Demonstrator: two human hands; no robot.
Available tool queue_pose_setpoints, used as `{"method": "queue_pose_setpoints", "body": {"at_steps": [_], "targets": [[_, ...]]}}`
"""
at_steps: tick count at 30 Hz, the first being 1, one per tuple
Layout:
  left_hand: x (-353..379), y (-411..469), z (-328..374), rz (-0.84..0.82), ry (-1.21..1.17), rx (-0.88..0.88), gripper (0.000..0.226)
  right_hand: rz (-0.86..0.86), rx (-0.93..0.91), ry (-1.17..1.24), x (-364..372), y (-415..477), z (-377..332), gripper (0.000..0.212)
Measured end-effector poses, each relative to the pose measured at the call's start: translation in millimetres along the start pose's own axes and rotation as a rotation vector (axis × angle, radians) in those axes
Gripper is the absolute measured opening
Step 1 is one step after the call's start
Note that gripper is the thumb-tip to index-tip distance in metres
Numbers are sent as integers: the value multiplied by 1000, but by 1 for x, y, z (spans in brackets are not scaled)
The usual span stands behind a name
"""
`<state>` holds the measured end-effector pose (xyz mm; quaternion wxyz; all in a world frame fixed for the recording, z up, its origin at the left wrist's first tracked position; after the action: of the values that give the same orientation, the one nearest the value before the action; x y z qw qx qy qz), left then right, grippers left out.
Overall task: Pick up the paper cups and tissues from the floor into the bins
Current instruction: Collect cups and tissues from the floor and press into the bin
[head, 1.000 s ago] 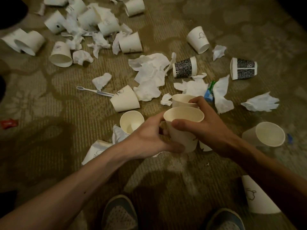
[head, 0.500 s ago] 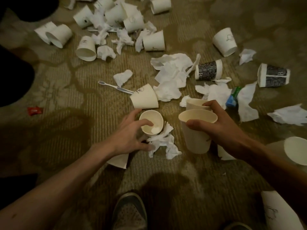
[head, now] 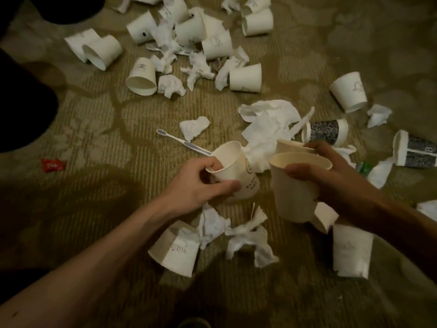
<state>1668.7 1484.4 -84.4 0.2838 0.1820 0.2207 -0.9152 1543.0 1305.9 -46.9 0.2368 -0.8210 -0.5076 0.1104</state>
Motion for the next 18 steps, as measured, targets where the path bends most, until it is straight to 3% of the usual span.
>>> {"method": "queue_pose_setpoints", "body": {"at_steps": [3, 9, 12, 15, 16, 18], "targets": [[-30, 12, 13, 50, -114, 3, 44, -86, -17, -30, 26, 22, -50, 57], [-88, 25, 51, 189, -402, 4, 94, -174, -38, 15, 60, 41, -124, 45], [-96, 28, 64, 162, -452, -5, 71, -262, -66, 78, 71, 50, -141, 60], [-103, 21, 63, 187, -602, -32, 73, -410, -69, 135, 99, 65, -145, 95], [-109, 16, 61, 210, -672, -34, 71, -468, -54, 170, 114, 69, -145, 99], [-124, 2, 56, 252, -803, -27, 52, -555, -1, 275, 149, 78, -140, 85]]}}
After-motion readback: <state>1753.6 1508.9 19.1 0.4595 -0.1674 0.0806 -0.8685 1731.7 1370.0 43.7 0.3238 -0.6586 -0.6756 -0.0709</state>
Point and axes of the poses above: each hand's wrist, its own y-axis towards the middle knuckle, its own x-axis out of the palm, z = x × y, the point moved 9 cm from there along y, towards the middle knuckle, and after that the axes turned 13 degrees about y, right-handed, at the moved point
